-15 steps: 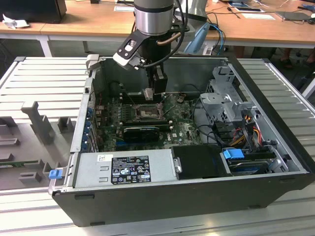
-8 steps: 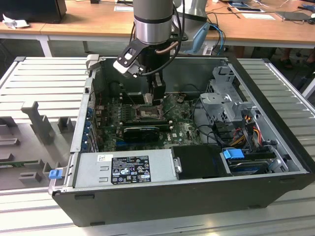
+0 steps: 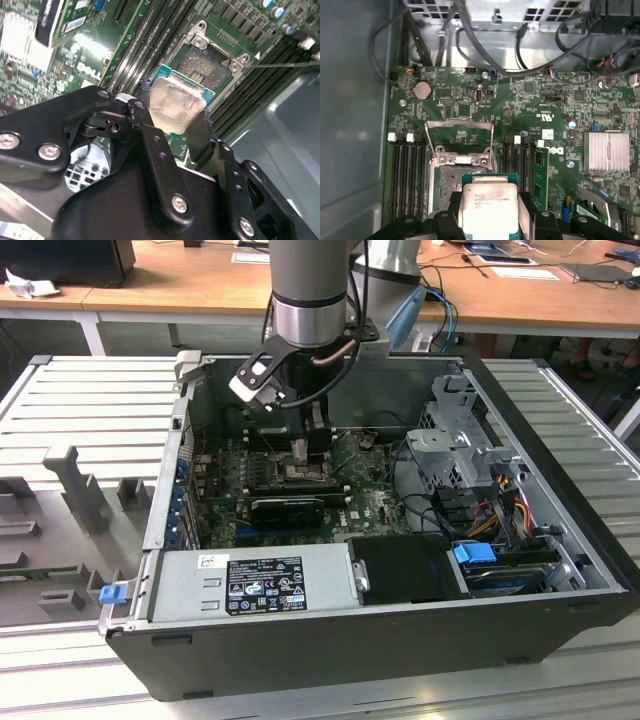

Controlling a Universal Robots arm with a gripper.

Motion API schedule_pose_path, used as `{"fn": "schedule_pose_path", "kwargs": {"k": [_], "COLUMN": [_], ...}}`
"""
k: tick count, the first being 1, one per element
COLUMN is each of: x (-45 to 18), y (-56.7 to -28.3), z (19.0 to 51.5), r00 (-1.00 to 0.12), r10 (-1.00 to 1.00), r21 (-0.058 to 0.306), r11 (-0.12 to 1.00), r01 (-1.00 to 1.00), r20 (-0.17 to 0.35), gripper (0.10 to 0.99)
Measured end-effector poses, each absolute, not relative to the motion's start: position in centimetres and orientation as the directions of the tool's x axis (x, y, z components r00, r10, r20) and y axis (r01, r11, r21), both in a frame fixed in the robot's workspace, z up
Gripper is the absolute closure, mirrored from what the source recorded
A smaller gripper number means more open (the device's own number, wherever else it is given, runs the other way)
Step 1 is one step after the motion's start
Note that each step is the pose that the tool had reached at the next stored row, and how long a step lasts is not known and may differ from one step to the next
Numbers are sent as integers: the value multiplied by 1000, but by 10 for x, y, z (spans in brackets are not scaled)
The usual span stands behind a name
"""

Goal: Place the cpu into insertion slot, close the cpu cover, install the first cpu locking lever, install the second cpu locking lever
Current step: 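Place the cpu into insertion slot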

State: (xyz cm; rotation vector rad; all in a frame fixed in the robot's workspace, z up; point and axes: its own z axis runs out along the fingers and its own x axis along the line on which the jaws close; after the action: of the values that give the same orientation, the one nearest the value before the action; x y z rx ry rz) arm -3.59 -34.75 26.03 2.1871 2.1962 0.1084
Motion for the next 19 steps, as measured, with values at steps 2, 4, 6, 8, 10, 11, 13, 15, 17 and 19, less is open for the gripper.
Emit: {"fn": "schedule_pose_path", "kwargs": {"k": [2, 4, 6, 8, 10, 11, 13, 15, 17, 19], "x": [-36, -36, -36, -37, -39, -40, -42, -43, -43, -43], "y": [-347, -346, -345, -344, -344, -343, -343, -343, -342, -342], "z": [258, 257, 257, 257, 256, 255, 255, 254, 253, 251], "r00": [21, 25, 25, 25, 25, 25, 25, 25, 26, 52], "r10": [1000, 999, 999, 999, 999, 999, 999, 999, 999, 998], "r21": [78, 78, 78, 78, 78, 78, 78, 78, 78, 78], "r11": [-22, -26, -26, -26, -26, -26, -26, -26, -27, -53], "r01": [997, 997, 997, 997, 997, 997, 997, 997, 997, 996], "r20": [21, 21, 21, 21, 21, 21, 21, 21, 21, 21], "gripper": [557, 557, 557, 557, 557, 557, 557, 557, 557, 557]}}
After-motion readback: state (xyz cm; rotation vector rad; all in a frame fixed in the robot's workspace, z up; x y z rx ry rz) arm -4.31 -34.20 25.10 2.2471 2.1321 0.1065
